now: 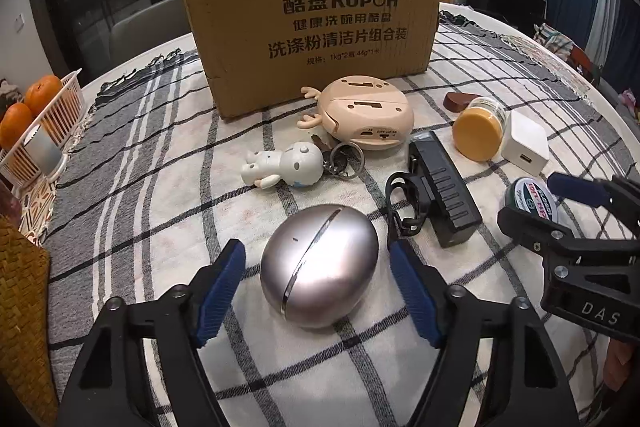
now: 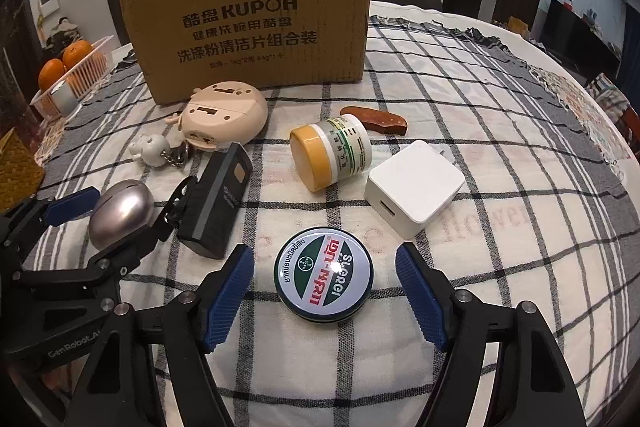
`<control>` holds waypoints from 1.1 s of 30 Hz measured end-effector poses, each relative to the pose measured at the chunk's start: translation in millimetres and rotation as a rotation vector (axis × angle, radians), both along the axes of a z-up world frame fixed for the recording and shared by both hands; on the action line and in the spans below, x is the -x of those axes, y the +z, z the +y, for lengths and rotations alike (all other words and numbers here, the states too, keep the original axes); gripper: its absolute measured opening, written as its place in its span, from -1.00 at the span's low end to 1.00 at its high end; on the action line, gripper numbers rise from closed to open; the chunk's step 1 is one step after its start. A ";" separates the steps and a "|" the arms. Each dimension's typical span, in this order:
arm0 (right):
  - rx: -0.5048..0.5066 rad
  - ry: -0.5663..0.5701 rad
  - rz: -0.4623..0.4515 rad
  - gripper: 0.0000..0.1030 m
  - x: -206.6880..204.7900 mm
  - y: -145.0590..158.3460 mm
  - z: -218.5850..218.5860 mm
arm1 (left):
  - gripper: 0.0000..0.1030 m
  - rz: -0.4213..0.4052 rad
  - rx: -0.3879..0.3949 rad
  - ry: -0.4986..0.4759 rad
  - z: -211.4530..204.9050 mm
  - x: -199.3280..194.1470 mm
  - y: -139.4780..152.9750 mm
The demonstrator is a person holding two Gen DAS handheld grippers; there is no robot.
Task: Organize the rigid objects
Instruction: 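Grasp the silver egg speaker with the left tool while the right tool grasps the green tin, then lift the silver speaker and green tin and carry both over the cardboard box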
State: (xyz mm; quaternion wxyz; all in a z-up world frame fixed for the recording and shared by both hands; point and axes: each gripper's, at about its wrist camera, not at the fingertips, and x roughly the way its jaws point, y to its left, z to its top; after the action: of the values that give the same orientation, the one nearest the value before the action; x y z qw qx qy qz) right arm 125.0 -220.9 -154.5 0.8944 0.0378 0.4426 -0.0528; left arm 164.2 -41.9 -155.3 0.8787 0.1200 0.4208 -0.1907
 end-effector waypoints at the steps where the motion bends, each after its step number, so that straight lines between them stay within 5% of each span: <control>1: -0.003 0.000 0.002 0.32 -0.2 -1.0 -0.4 | 0.34 0.001 -0.001 0.001 -1.0 -1.1 -0.5; 7: -0.031 -0.005 0.019 0.04 -2.7 -7.2 -4.2 | 0.13 0.012 0.016 0.009 -4.3 -5.4 -3.6; 20: -0.057 0.004 -0.022 0.03 5.2 2.2 -7.9 | 0.12 0.028 0.070 0.078 0.1 8.0 12.0; 33: -0.070 0.031 -0.139 0.03 22.7 45.7 -6.1 | 0.12 -0.074 0.096 0.123 6.5 26.2 60.8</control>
State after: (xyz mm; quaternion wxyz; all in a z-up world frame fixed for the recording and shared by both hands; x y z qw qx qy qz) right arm 102.3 -227.0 -108.9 0.9218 0.0657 0.3815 -0.0207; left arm 137.9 -35.4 -94.5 0.9084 0.0585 0.3851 -0.1516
